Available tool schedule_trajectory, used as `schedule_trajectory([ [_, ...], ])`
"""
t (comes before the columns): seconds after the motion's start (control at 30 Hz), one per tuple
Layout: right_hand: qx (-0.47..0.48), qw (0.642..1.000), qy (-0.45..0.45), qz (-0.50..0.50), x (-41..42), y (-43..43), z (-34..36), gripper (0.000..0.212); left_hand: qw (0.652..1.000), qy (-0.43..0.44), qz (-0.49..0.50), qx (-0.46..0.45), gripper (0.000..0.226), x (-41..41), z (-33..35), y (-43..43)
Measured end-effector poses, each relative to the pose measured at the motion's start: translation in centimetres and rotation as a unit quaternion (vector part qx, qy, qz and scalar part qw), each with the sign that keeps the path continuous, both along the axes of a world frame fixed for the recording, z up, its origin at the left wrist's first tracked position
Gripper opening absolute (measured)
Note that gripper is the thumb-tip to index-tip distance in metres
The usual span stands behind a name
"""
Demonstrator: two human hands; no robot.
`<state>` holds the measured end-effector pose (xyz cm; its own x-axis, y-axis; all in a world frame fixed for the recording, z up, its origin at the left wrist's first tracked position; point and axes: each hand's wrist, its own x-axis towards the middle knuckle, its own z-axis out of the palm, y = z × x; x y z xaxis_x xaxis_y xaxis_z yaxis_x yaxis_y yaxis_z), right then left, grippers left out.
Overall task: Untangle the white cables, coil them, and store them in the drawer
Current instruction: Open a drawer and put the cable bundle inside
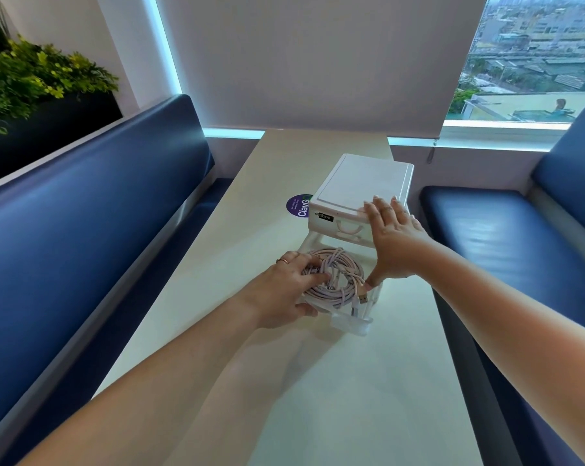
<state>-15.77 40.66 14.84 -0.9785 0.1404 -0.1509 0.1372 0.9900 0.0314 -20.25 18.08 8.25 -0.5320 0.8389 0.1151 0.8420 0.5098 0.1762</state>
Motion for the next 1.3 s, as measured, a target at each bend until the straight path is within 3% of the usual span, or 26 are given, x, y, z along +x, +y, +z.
schedule_trajectory([
  [0.17,-0.006,1.000,-0.010,-0.013,0.1,-0.2,0.1,0.153,1.000,-0.007,0.003,0.006,0.066,0.0,0.0,0.0],
  [0.47,0.008,0.997,0.076,-0.001,0.5,-0.1,-0.9,0.114,1.000,-0.006,0.027,0.007,0.064,-2.1,0.2,2.8],
  [0.67,-0.010,0.992,0.125,0.003,0.4,0.4,-1.6,0.099,0.995,0.076,0.049,0.028,0.061,-2.7,0.0,4.4],
  [0.73,-0.014,0.992,0.125,0.006,0.4,0.7,-1.8,0.097,0.990,0.108,0.053,0.072,0.068,-2.8,-0.3,4.2],
  [0.83,-0.027,0.992,0.123,0.021,0.5,1.0,-1.8,0.096,0.977,0.122,0.103,0.141,0.100,-3.0,-0.6,4.0],
  [0.93,-0.066,0.991,0.117,0.024,0.5,1.0,-1.4,0.099,0.983,0.087,0.133,0.090,0.126,-3.7,-0.1,4.8],
  [1.07,-0.046,0.993,0.109,0.026,0.7,1.0,-1.7,0.131,0.985,0.088,0.140,0.049,0.123,-4.8,0.3,6.2],
  [1.3,-0.008,0.977,0.209,0.032,0.5,0.7,-3.4,0.111,0.975,0.105,0.145,0.135,0.113,-5.6,-0.9,7.3],
])
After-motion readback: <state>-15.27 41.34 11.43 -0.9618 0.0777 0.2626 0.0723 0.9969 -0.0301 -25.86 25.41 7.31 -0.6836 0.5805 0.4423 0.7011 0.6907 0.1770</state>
